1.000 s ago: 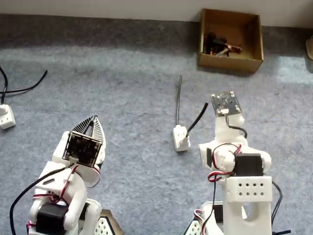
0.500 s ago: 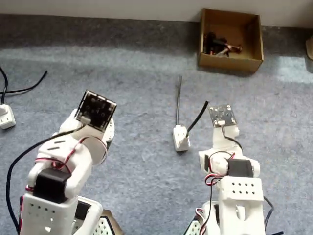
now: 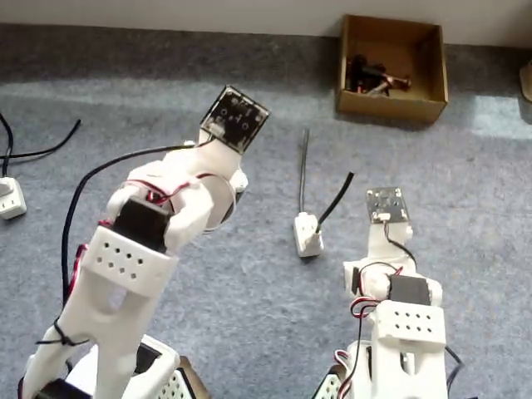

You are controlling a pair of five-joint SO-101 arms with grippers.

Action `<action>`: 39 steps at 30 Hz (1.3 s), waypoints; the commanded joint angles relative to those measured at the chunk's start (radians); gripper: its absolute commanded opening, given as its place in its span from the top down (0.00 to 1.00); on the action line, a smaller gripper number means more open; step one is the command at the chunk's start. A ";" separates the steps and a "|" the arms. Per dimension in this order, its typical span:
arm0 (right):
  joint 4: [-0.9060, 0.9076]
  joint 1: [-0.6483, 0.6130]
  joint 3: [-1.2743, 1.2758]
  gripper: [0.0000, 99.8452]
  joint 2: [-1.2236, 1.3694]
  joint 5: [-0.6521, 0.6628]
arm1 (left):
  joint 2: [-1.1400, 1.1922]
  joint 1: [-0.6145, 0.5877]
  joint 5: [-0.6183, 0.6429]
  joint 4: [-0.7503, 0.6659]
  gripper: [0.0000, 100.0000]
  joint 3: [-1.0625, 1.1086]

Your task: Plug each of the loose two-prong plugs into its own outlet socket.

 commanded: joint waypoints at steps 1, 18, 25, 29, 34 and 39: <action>-0.019 0.051 -0.005 0.94 -0.015 0.002 | 0.087 0.016 0.069 0.032 0.99 -0.131; -0.019 0.065 0.010 0.94 -0.015 0.002 | 0.588 0.125 0.278 0.272 0.99 -0.679; -0.054 0.145 0.022 0.94 -0.015 0.002 | 0.756 0.154 0.473 0.270 0.99 -0.791; -0.091 0.166 0.062 0.94 -0.015 0.008 | 0.820 0.193 0.637 0.269 0.99 -0.823; -0.091 0.168 0.068 0.94 -0.015 0.008 | 0.900 0.202 0.784 0.265 0.99 -0.854; -0.091 0.168 0.070 0.94 -0.015 0.006 | 1.010 0.200 0.815 0.270 0.99 -0.852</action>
